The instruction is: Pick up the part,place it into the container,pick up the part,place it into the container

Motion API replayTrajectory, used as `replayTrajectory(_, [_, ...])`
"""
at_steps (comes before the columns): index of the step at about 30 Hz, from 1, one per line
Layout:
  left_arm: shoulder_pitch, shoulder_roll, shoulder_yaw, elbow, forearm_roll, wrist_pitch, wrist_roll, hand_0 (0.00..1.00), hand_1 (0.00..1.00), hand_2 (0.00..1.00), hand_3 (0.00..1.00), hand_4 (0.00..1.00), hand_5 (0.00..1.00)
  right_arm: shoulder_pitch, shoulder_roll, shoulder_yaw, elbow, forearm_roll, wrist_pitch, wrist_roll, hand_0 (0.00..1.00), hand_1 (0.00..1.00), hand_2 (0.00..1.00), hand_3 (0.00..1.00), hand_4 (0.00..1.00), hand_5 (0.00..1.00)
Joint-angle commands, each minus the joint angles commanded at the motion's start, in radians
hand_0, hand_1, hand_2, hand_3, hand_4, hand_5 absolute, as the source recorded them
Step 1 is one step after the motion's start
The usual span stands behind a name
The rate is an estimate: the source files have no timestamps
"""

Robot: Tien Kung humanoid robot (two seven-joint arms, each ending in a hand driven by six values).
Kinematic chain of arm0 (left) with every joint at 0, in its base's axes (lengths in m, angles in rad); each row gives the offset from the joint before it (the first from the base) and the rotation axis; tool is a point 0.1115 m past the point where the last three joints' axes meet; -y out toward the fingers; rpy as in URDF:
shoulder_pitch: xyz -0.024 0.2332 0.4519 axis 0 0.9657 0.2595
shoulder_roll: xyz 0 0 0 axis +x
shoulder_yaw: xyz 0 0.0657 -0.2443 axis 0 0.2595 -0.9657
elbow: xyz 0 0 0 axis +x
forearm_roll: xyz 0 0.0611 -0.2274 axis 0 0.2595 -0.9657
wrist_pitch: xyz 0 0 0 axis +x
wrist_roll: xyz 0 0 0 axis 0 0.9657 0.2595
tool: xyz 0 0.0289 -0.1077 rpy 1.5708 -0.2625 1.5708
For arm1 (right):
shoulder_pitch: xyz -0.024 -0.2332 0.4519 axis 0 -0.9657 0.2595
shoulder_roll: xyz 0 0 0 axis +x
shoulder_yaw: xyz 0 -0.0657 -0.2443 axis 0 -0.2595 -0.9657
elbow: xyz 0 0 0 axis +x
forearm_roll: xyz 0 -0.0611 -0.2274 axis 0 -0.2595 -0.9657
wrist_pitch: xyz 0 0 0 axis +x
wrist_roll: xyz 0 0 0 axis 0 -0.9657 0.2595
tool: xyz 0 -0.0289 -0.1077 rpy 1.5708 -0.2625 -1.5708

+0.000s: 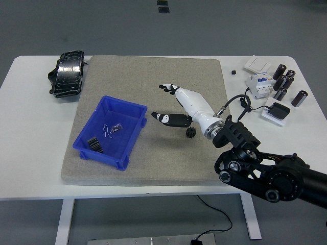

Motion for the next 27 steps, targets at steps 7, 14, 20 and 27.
replayTrajectory(7, [-0.002,-0.001,0.006,0.002,-0.010,0.000,-0.007,0.699,0.659,0.652,0.721,0.778,0.600,-0.044,-0.044,-0.041,-0.029,-0.058,0.034,-0.030,0.537,0.654,0.720,0.740,0.761,0.441])
replayTrajectory(14, [-0.005,0.002,0.004,0.000,-0.008,0.000,-0.006,0.700,0.659,0.652,0.722,0.779,0.600,-0.055,-0.062,-0.086,-0.063,-0.056,0.046,-0.020,0.488,0.632,0.709,0.726,0.748,0.428])
replayTrajectory(20, [-0.007,0.005,-0.001,-0.002,-0.001,0.000,-0.003,0.700,0.660,0.652,0.721,0.776,0.595,-0.053,-0.069,-0.108,-0.084,-0.049,0.041,-0.011,0.473,0.625,0.701,0.721,0.734,0.414])
replayTrajectory(27, [-0.008,0.007,-0.005,-0.002,0.005,-0.002,-0.003,0.699,0.660,0.652,0.713,0.771,0.593,-0.040,-0.058,-0.135,-0.096,-0.041,0.028,-0.005,0.369,0.532,0.533,0.680,0.692,0.382])
